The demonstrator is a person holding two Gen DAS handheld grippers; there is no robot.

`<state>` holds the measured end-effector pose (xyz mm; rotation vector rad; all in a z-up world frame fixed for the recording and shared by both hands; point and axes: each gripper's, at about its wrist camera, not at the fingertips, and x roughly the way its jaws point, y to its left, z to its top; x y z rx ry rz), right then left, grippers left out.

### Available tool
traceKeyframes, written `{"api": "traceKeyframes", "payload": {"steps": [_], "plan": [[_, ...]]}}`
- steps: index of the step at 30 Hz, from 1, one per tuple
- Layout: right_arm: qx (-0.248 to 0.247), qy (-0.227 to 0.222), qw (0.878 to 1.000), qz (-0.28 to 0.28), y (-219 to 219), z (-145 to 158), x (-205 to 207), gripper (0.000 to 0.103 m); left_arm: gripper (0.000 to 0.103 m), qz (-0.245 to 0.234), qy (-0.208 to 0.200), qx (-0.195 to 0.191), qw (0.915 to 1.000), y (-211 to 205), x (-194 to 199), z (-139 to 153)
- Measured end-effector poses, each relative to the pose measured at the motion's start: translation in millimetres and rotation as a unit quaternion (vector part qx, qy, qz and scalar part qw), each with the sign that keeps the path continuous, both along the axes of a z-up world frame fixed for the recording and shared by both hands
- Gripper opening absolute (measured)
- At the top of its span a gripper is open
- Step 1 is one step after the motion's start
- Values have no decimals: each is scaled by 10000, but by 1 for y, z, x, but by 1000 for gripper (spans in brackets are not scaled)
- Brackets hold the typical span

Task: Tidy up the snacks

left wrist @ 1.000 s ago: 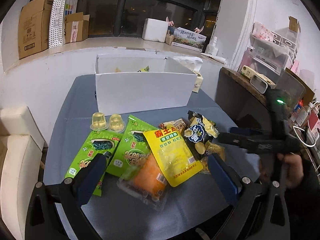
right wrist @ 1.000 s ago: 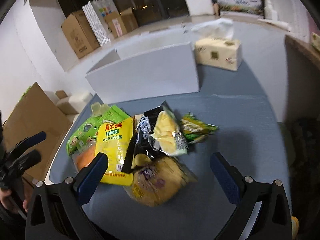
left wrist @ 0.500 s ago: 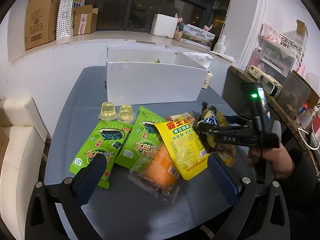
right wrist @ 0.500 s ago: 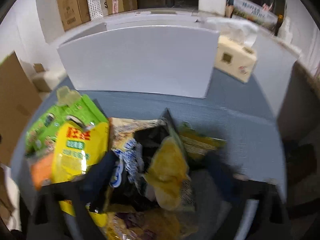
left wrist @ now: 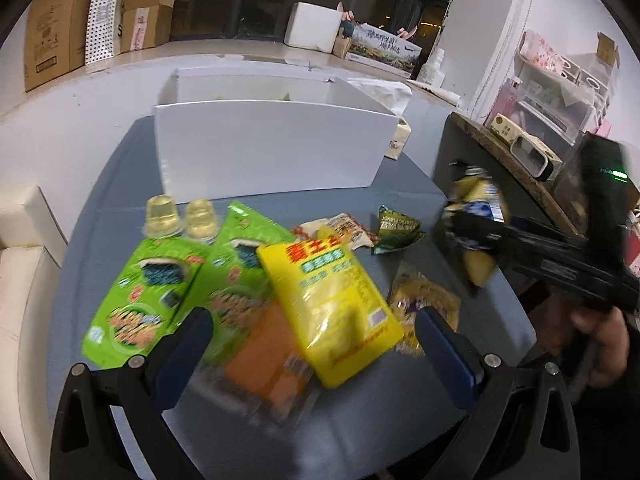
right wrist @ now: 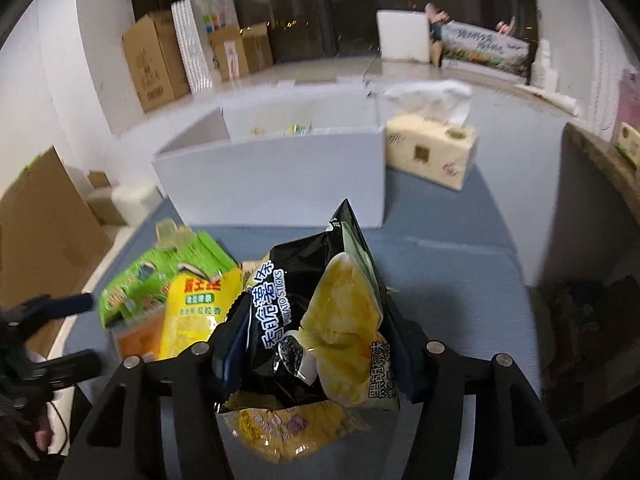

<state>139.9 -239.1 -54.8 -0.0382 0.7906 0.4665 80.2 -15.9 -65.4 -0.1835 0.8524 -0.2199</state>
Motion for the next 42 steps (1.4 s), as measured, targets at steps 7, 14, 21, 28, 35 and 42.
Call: {"api": "traceKeyframes", "payload": {"steps": [7, 14, 21, 28, 35, 42], "plan": [[121, -151, 9995, -249, -25, 19, -19, 63, 103, 309, 461, 242, 9982, -34, 57, -24], [267, 4, 9990, -350, -46, 9, -22, 63, 103, 632, 732, 732, 9926, -49, 86, -53], [376, 114, 9985, -384, -54, 1, -22, 63, 84, 500, 588, 743, 9942, -50, 85, -52], [352, 100, 9989, -300, -47, 1, -24, 63, 47, 327, 368, 419, 9979, -43, 72, -38], [356, 58, 9990, -262, -44, 4, -26, 63, 27, 2, -179, 189, 9997, -38, 43, 0], [404, 1, 9991, -114, -35, 10, -23, 64, 25, -168, -475, 33, 9987, -26, 30, 23]]}}
